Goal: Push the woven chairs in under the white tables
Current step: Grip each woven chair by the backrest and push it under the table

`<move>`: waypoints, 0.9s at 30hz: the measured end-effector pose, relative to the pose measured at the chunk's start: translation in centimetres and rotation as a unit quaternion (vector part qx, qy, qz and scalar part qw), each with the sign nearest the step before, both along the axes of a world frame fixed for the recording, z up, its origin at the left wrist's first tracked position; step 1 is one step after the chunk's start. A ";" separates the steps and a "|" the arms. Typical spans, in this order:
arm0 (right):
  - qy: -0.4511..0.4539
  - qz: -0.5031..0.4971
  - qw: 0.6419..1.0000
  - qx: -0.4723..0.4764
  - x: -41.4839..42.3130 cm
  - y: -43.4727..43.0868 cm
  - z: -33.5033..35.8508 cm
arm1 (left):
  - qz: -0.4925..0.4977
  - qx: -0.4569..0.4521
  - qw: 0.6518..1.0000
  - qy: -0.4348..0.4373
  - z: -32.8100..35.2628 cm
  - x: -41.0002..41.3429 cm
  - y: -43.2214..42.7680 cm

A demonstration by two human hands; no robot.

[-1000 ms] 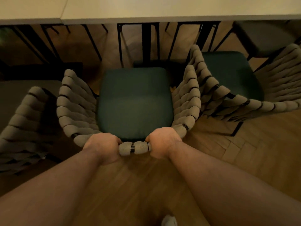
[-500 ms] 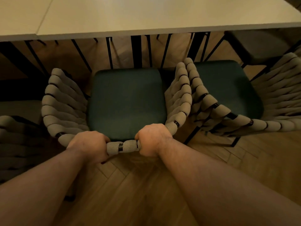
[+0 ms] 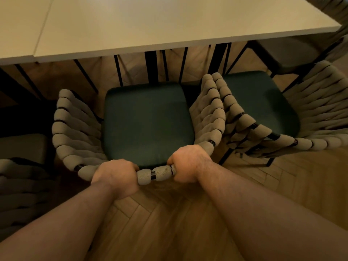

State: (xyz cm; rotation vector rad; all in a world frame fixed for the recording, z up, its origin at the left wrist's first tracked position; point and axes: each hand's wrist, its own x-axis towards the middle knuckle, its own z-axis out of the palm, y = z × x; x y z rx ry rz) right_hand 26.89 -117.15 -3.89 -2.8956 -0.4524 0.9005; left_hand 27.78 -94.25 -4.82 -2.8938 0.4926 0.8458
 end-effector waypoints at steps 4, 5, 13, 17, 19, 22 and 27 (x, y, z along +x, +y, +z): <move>0.006 -0.010 1.000 -0.013 0.0 0.3 0.7 | -0.006 0.007 1.000 -0.029 -0.1 -0.1 0.1; 0.009 -0.012 1.000 -0.016 0.0 0.4 0.7 | -0.008 0.008 0.999 -0.030 -0.2 0.0 0.1; -0.036 -0.014 0.999 -0.032 -0.7 0.7 0.3 | -0.013 -0.010 0.998 -0.066 -1.4 -0.1 0.5; -0.035 -0.050 0.997 -0.055 -1.4 2.0 0.5 | -0.012 -0.051 0.994 -0.094 -0.8 -1.1 1.0; -0.041 -0.076 0.993 -0.077 -1.8 2.8 0.5 | -0.015 -0.083 0.991 -0.108 -0.5 -1.9 1.6; -0.056 -0.106 0.985 -0.123 -2.3 3.8 0.2 | -0.026 -0.109 0.987 -0.116 -0.1 -3.1 2.6; -0.099 -0.134 0.972 -0.167 -3.4 4.6 0.2 | 0.009 -0.138 0.986 -0.094 1.4 -6.7 5.1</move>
